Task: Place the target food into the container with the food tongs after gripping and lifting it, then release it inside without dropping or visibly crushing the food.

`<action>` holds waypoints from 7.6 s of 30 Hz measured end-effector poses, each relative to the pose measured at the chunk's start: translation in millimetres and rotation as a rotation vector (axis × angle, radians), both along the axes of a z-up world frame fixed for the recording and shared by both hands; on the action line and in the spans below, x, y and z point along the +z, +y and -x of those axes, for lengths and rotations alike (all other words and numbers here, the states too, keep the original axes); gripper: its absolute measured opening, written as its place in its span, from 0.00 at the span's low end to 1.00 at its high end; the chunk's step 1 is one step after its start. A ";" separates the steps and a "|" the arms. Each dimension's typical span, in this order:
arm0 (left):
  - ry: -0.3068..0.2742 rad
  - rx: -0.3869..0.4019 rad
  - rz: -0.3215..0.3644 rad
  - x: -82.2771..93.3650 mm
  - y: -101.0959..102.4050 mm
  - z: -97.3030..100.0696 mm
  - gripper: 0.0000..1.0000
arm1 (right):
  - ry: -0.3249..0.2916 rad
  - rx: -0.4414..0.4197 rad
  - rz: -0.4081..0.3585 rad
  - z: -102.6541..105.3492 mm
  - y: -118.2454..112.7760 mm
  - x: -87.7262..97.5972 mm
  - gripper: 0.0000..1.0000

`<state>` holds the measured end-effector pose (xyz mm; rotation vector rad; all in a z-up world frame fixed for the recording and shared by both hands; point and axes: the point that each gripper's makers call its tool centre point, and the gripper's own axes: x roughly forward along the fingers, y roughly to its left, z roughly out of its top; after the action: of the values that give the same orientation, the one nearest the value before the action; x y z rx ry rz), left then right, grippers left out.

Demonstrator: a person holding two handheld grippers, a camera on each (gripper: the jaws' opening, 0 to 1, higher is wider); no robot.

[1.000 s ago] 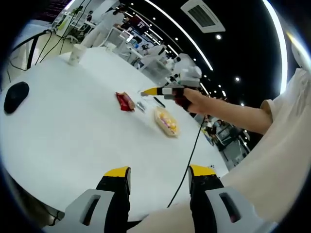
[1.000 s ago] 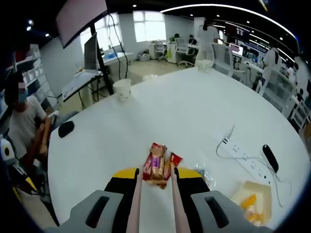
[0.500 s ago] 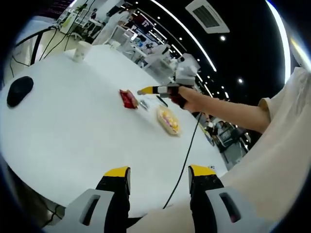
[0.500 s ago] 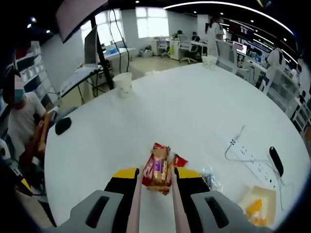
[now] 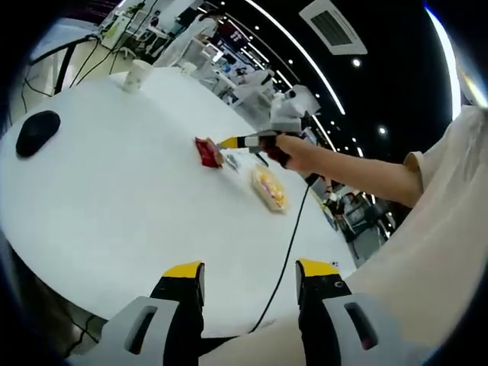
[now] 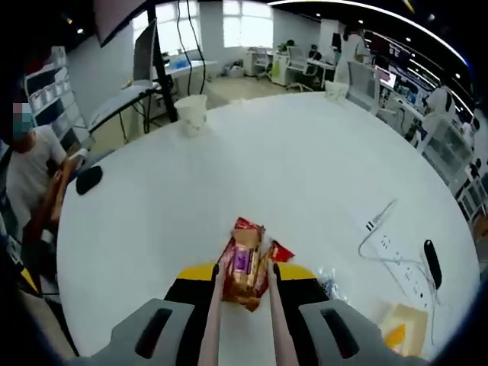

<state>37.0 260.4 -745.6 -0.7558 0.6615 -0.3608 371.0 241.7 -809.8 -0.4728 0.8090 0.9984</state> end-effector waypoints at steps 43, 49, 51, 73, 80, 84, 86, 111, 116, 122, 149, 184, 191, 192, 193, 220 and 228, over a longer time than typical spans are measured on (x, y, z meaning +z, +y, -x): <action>0.020 0.078 0.012 -7.1 10.3 6.2 0.47 | -0.070 0.127 0.073 -2.8 10.4 -23.8 0.23; 0.030 0.082 0.010 -10.3 11.9 11.7 0.47 | -0.066 0.097 0.061 -7.2 6.2 -24.1 0.26; 0.031 0.082 0.010 -10.5 11.8 11.8 0.47 | -0.063 0.089 0.052 -7.9 6.0 -24.1 0.26; 0.025 0.057 0.020 -7.9 2.5 8.7 0.47 | -0.036 0.077 0.030 -2.0 3.8 -24.8 0.25; 0.022 0.065 0.020 -5.1 7.3 8.0 0.47 | -0.024 0.102 0.049 -1.3 9.0 -25.5 0.20; 0.015 0.067 0.013 -3.7 7.9 5.5 0.48 | -0.016 0.113 0.069 0.5 3.6 -24.1 0.20; 0.014 0.070 0.011 -2.9 7.6 5.4 0.48 | -0.014 0.116 0.070 -0.4 3.2 -24.7 0.19; -0.026 0.062 -0.052 11.9 9.2 4.6 0.53 | 0.017 0.092 -0.062 19.3 -1.3 14.4 0.20; -0.053 0.034 -0.053 17.6 0.7 -2.4 0.53 | 0.011 0.059 -0.100 20.6 -12.9 29.3 0.20; -0.066 0.022 -0.052 20.7 -4.3 -4.1 0.53 | -0.003 0.043 -0.127 23.1 -19.8 43.3 0.20; -0.101 -0.034 -0.072 28.9 -20.9 0.4 0.53 | -0.053 -0.056 -0.211 28.5 -60.7 83.4 0.21; -0.122 -0.074 -0.083 33.2 -29.5 2.3 0.53 | -0.116 -0.218 -0.239 18.3 -134.9 124.6 0.21; -0.125 -0.119 -0.124 33.9 -30.3 0.4 0.54 | -0.122 -0.247 -0.237 14.6 -152.0 126.0 0.21; -0.125 -0.122 -0.131 33.5 -29.5 0.8 0.54 | -0.124 -0.253 -0.238 14.2 -155.0 126.6 0.21; -0.124 -0.121 -0.131 33.2 -29.0 1.2 0.54 | -0.125 -0.256 -0.238 13.8 -156.9 126.9 0.21; -0.110 -0.140 -0.118 27.9 -37.9 6.1 0.54 | -0.146 -0.373 -0.224 -3.3 -221.9 125.9 0.21; -0.107 -0.141 -0.113 27.4 -39.2 6.9 0.54 | -0.146 -0.391 -0.219 -8.0 -232.4 122.6 0.21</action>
<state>30.1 221.1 -718.2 -0.5799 0.6303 -0.4852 379.0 9.3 -687.2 -0.1852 0.6219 0.6701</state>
